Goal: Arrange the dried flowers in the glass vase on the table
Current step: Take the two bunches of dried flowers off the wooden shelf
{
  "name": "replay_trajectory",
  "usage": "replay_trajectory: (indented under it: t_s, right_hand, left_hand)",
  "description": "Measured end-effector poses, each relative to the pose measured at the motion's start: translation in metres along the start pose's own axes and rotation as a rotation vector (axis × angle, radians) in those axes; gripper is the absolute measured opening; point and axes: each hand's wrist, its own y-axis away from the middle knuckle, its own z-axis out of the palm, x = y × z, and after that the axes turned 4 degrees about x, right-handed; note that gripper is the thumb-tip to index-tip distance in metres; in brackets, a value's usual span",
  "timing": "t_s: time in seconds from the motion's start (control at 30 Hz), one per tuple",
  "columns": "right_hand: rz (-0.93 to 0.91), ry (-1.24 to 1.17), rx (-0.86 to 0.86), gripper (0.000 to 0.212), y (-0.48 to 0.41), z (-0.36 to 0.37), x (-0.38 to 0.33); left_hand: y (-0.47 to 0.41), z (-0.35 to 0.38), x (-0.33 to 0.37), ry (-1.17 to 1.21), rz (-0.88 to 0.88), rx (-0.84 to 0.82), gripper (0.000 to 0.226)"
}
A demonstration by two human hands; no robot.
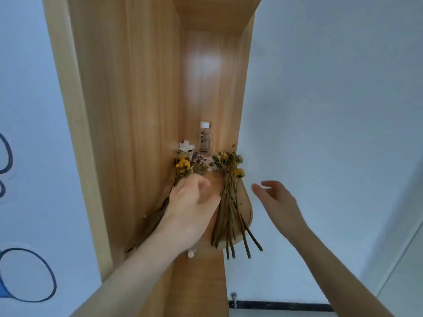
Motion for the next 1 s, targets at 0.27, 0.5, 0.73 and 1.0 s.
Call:
replay_trajectory:
  t_s: [0.27,0.5,0.73,1.0]
  right_hand:
    - [0.097,0.285,-0.28,0.048,-0.063,0.061,-0.013]
    - [0.189,0.468,-0.215,0.083,-0.086,0.088,0.006]
    - [0.218,0.513,-0.18,0.057,-0.091,0.102,0.006]
    - [0.191,0.558,-0.136,0.043,-0.099,0.11,0.004]
  left_hand:
    - [-0.094,0.045,-0.015,-0.796,-0.208,0.073,0.077]
    - [-0.115,0.045,-0.058,-1.002,-0.386,-0.017,0.078]
    - [-0.127,0.049,-0.064,-0.973,-0.393,-0.017,0.056]
    - [-0.137,0.045,-0.07,-0.963,-0.377,-0.049,0.048]
